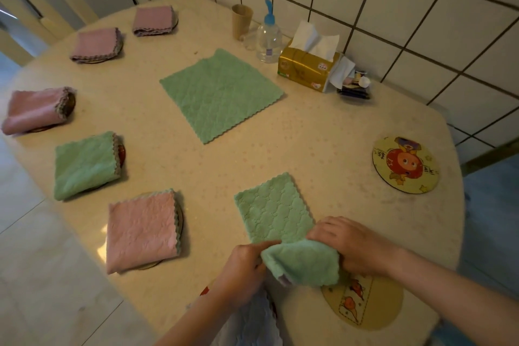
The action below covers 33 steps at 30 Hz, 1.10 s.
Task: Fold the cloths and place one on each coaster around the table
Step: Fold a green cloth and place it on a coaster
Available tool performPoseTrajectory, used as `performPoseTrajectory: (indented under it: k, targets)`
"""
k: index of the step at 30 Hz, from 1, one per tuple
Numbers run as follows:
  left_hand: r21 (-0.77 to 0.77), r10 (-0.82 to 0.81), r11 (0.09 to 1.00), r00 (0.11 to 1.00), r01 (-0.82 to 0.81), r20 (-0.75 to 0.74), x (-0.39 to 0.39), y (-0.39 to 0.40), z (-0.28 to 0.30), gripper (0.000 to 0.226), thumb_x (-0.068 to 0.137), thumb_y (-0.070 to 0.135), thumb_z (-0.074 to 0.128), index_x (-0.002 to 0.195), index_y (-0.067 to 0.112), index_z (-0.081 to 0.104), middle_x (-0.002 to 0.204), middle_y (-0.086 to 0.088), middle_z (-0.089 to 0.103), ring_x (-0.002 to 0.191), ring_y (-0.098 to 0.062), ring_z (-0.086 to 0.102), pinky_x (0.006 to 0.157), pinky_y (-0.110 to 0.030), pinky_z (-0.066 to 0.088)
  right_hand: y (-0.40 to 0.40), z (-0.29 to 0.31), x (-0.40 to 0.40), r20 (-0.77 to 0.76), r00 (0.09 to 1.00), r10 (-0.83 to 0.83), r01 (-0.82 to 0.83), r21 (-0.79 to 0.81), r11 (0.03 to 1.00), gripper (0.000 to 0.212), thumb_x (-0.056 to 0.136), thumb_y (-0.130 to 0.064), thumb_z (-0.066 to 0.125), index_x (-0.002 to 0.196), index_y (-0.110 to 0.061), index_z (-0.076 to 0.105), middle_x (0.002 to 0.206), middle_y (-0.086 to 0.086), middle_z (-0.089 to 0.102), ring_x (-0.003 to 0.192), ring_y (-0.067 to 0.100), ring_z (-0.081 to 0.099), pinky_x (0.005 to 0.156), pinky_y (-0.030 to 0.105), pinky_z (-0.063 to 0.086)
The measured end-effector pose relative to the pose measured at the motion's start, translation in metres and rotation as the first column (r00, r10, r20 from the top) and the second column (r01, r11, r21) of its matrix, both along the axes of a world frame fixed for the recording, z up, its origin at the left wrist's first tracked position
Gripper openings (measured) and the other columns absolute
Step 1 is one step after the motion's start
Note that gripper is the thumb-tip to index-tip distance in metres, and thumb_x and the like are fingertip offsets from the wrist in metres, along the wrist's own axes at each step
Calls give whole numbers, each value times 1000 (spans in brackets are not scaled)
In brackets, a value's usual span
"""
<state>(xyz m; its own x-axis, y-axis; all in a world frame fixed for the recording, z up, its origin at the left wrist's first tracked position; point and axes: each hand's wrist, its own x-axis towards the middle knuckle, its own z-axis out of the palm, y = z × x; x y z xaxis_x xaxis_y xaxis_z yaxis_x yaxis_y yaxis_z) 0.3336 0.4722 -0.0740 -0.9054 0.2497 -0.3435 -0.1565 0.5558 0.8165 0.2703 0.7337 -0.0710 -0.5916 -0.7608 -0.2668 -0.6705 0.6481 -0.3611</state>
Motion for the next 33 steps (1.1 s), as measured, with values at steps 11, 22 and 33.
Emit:
performPoseTrajectory:
  k: [11,22,33]
  targets:
    - [50,538,655,512,-754,670,-59,-1,0,32,92,34,60,97,2,63,90,-18,66,83,-35,66,79,-50,55,-59,-10,-45,307,701,-643,696,-102,710,23,93,-32,55,71,-26,48,65,-7,54,55,6,48,52,21,38]
    - [35,549,639,488,-768,678,-59,0,-5,25,93,32,58,96,7,64,94,-17,69,80,-32,67,68,-39,57,-65,-12,-37,174,660,-731,744,-13,668,17,95,-36,46,90,-21,53,78,-5,61,66,11,58,58,34,54]
    - [-421,388,814,914,-400,-119,-50,-29,-1,42,84,26,66,122,21,47,111,1,57,89,-20,59,64,-32,48,-60,9,-19,22,588,-808,772,282,570,46,87,-62,44,98,-17,47,83,-2,56,67,14,56,57,32,52]
